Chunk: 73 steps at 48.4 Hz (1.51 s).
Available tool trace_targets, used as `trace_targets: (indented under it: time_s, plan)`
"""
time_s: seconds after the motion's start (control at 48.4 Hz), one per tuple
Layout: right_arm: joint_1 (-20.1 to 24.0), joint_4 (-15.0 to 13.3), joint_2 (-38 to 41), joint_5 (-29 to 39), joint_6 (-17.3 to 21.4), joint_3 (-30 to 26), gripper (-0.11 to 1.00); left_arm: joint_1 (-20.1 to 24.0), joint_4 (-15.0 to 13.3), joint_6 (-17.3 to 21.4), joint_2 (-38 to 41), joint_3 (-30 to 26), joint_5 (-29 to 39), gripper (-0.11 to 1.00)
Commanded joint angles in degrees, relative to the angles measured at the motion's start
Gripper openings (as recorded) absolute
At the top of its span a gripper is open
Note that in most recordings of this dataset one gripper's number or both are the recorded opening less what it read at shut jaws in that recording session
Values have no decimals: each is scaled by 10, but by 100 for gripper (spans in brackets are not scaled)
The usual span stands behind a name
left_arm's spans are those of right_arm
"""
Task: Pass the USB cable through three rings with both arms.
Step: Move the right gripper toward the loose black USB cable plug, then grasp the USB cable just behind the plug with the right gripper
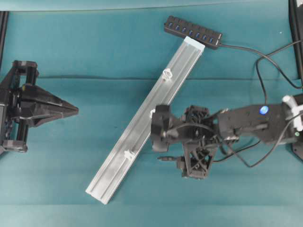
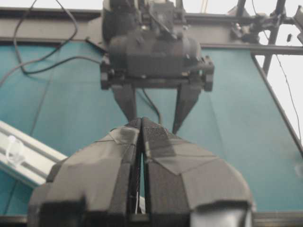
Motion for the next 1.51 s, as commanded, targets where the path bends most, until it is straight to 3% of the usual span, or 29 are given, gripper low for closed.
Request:
trace_targets:
  time_s: [0.0,0.331,0.889,1.075,1.323,1.488]
  plan:
    - [11,-4,29,-4,3,-5,85,-2,2,0,1,-15,-6,-1]
    - [32,-18,102,-20,-2,-34,85,-3,2,0,1,-12,-4,-1]
    - [20,-24,98,-26,3,-5,81,-4,2,0,5,-9,-4,-1]
    - [20,-23,99,-25,4,-6,62,-4,2,-1,5,-9,-6,-1]
    - [20,-23,104,-16,4,-11,10,-5,2,-1,4,-9,-7,-1]
    - [20,-23,104,-16,4,-11,7,-5,2,-1,5,-9,-8,-1]
